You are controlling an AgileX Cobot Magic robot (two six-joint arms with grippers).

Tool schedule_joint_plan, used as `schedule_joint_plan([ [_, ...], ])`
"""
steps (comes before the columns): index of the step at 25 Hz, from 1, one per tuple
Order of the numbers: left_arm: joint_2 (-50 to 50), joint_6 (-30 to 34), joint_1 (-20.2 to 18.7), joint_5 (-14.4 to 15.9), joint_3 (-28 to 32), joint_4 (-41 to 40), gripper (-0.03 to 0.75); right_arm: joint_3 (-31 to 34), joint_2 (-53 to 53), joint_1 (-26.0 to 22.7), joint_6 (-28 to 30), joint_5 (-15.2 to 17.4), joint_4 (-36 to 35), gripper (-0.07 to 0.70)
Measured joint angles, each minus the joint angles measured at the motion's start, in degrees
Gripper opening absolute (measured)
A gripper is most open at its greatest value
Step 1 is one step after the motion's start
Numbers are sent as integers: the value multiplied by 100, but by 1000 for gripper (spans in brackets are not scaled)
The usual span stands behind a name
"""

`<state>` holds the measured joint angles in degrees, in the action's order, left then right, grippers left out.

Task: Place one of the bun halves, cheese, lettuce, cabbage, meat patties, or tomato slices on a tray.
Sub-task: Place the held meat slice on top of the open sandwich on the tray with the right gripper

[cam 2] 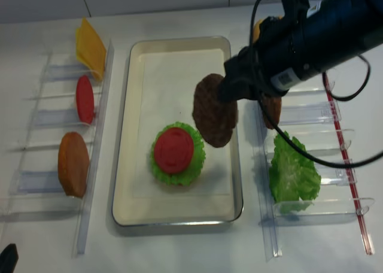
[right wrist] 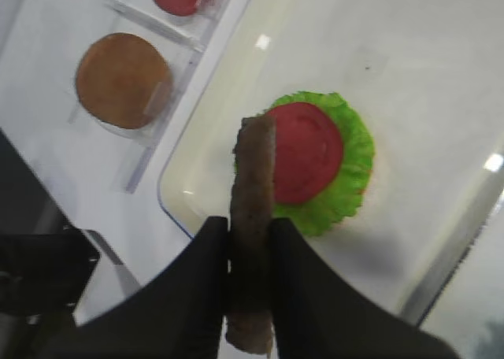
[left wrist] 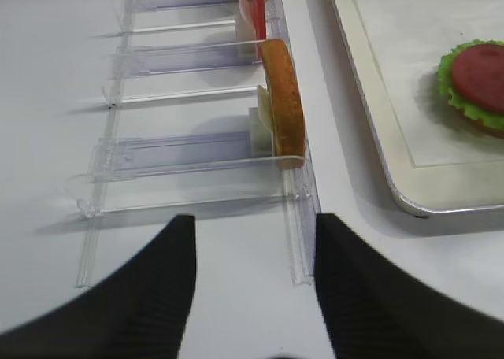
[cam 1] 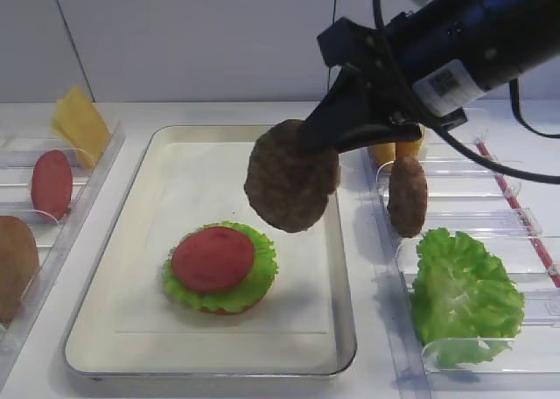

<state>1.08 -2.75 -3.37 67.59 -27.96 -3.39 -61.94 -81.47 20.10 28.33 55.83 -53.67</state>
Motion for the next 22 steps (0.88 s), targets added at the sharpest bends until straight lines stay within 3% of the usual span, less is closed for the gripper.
schedule_joint_plan([
  [3, 0, 0, 0, 0, 0, 0, 341, 20, -426, -284, 878, 503, -1090, 160],
  [8, 0, 0, 0, 0, 0, 0, 341, 20, -1261, -327, 1604, 1145, -2340, 160],
  [11, 0, 0, 0, 0, 0, 0, 341, 20, -1750, -327, 1867, 1160, -2765, 160],
  [22, 0, 0, 0, 0, 0, 0, 341, 20, -2453, -275, 2104, 1075, -3098, 160],
])
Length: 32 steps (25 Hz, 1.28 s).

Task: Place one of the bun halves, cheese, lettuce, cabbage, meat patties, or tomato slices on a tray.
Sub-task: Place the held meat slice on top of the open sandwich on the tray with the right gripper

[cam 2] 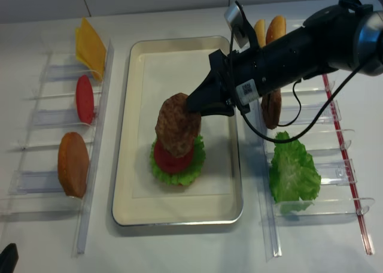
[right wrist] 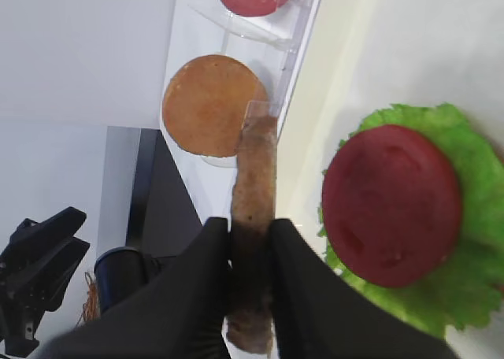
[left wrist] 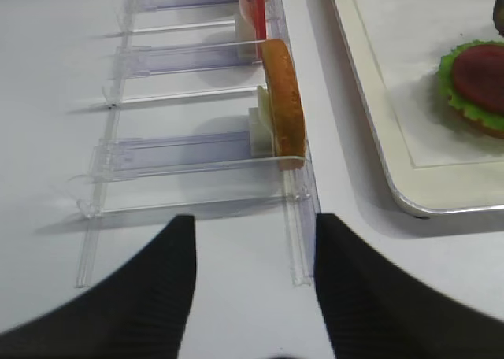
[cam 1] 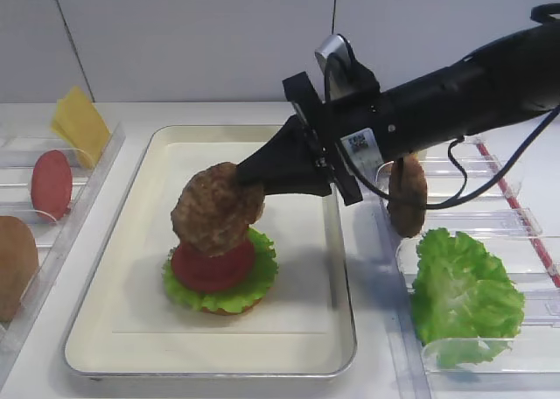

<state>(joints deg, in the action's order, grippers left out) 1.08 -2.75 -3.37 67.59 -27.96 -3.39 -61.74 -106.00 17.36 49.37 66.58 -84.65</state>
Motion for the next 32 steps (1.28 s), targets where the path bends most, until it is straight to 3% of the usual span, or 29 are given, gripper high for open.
schedule_joint_plan([
  [10, 0, 0, 0, 0, 0, 10, 341, 0, -477, 244, 343, -32, -398, 160],
  [32, 0, -10, 0, 0, 0, 10, 341, 0, -616, 234, 350, -32, -27, 160],
])
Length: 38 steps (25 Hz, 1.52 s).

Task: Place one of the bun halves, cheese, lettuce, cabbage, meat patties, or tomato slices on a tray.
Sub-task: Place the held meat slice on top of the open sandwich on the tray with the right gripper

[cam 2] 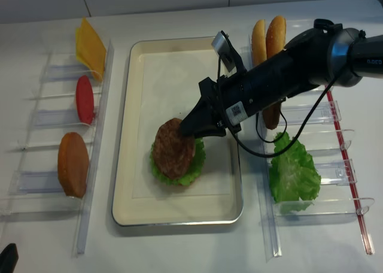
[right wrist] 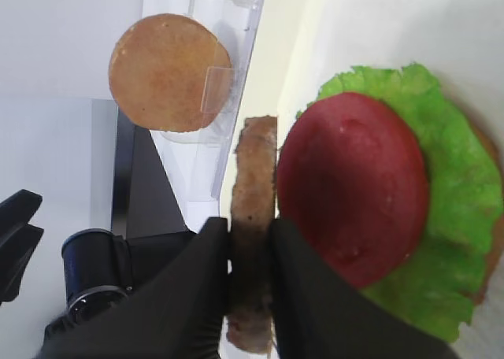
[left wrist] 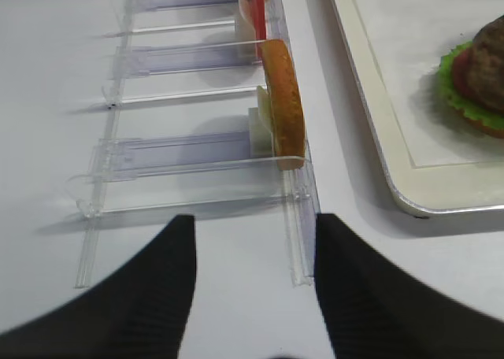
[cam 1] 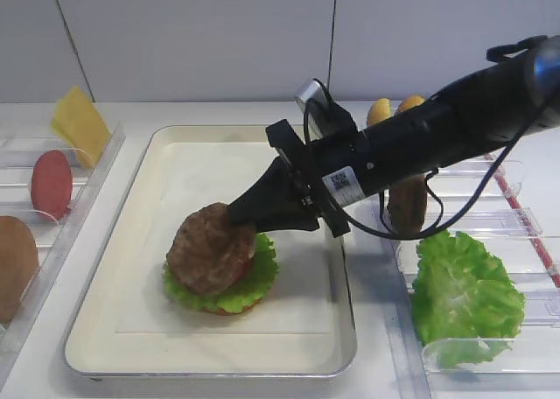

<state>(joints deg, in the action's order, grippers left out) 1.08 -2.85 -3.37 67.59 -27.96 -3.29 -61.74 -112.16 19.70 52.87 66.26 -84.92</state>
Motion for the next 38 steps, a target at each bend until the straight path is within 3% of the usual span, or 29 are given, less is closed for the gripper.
schedule_joint_plan([
  [7, 0, 0, 0, 0, 0, 0, 341, 0, 0, 0, 0, 0, -149, 160],
  [21, 0, 0, 0, 0, 0, 0, 326, 0, 0, 0, 68, -312, -139, 160],
  [23, 0, 0, 0, 0, 0, 0, 324, 0, 0, 0, 82, -312, -139, 210],
  [29, 0, 0, 0, 0, 0, 0, 321, 0, 0, 0, 82, -312, -139, 595],
  [32, 0, 0, 0, 0, 0, 0, 321, 0, 0, 0, 82, -312, -139, 649],
  [38, 0, 0, 0, 0, 0, 0, 320, -47, 0, 0, 45, -312, 97, 661],
])
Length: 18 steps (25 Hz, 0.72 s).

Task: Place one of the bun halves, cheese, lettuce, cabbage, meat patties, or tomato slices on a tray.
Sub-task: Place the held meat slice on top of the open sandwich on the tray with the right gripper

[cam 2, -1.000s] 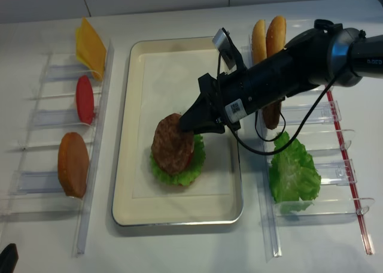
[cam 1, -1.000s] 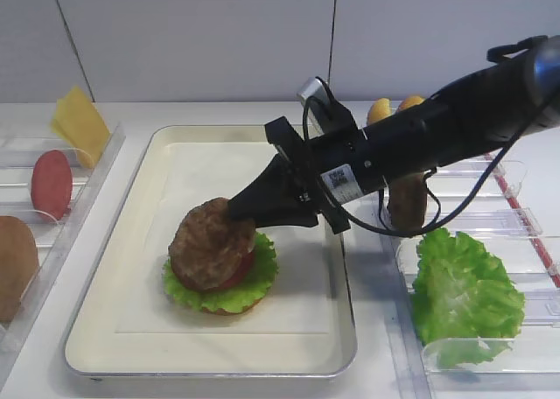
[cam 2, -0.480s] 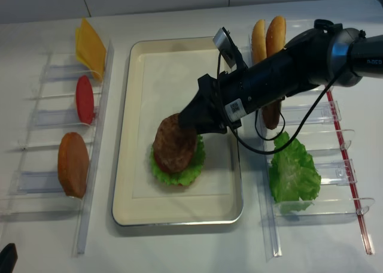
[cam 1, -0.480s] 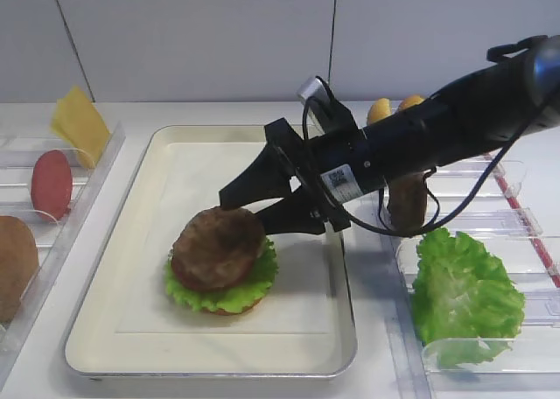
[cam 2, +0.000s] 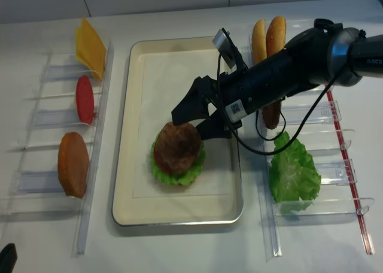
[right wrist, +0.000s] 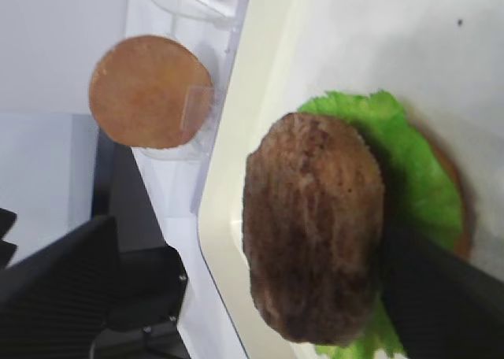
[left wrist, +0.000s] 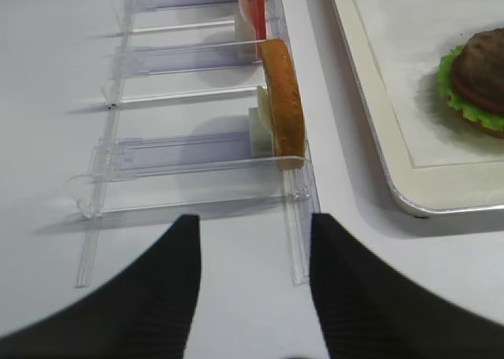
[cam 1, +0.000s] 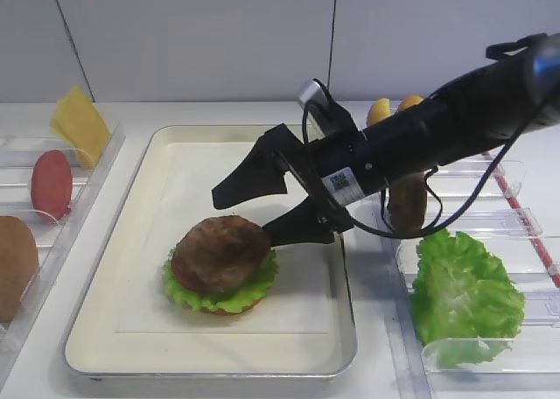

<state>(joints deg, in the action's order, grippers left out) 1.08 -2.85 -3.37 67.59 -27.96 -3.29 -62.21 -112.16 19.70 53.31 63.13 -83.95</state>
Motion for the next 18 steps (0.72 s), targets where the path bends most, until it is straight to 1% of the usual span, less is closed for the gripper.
schedule_joint_plan([
  [4, 0, 0, 0, 0, 0, 0, 320, -268, 0, 0, -317, 0, 584, 661],
  [10, 0, 0, 0, 0, 0, 0, 320, -1015, 0, 0, -1262, 51, 1934, 661],
  [11, 0, 0, 0, 0, 0, 0, 320, -1149, 0, 0, -1371, 95, 2092, 661],
  [14, 0, 0, 0, 0, 0, 0, 320, -1616, 0, 0, -1772, 381, 2571, 661],
  [16, 0, 0, 0, 0, 0, 0, 320, -1932, 0, 0, -2073, 485, 2945, 661],
  [18, 0, 0, 0, 0, 0, 0, 320, -2355, 0, 0, -2453, 534, 3471, 661],
])
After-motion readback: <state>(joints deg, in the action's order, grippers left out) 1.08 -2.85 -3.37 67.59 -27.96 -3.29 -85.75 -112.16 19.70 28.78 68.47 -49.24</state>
